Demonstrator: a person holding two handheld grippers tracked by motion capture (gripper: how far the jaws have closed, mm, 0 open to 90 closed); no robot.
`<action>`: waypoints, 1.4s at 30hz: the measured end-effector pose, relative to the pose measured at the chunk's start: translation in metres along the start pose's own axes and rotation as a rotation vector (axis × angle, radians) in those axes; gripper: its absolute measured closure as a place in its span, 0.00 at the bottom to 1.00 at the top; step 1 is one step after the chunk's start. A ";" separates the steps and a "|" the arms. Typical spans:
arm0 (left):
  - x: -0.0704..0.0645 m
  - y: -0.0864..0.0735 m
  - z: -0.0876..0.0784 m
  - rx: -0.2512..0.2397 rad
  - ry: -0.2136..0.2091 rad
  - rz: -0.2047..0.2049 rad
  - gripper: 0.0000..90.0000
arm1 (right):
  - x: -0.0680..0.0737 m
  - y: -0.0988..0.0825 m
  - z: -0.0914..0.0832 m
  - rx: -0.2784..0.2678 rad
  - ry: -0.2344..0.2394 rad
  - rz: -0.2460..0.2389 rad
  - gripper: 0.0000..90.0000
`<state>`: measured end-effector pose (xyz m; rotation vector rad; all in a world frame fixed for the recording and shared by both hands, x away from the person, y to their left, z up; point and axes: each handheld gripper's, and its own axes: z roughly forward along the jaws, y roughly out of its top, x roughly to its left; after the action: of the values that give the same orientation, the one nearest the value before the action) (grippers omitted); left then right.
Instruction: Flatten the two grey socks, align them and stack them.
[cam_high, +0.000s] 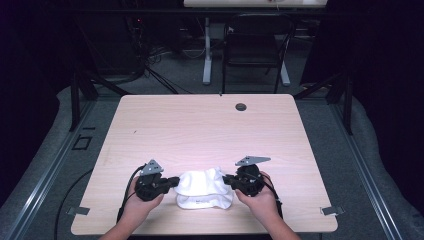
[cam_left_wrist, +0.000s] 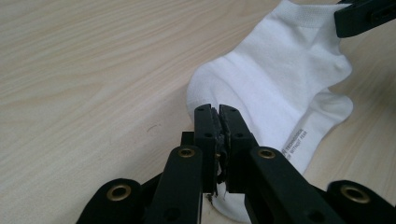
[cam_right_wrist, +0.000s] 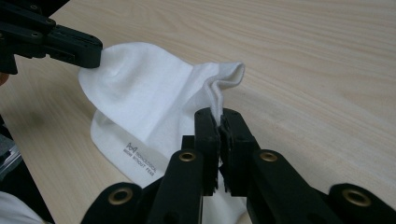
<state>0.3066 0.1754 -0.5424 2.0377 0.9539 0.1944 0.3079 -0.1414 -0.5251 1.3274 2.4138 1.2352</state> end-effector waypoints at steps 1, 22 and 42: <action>-0.001 -0.001 0.000 0.001 -0.002 -0.001 0.96 | 0.000 -0.002 -0.001 0.003 0.002 -0.001 0.96; -0.013 -0.018 0.000 0.015 -0.016 -0.006 0.96 | 0.008 -0.018 -0.011 0.012 -0.006 -0.004 0.96; -0.016 -0.024 0.008 0.033 -0.018 0.013 0.96 | 0.004 -0.029 -0.007 0.035 -0.018 0.002 0.96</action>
<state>0.2856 0.1673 -0.5622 2.0725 0.9389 0.1680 0.2833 -0.1504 -0.5393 1.3445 2.4331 1.1812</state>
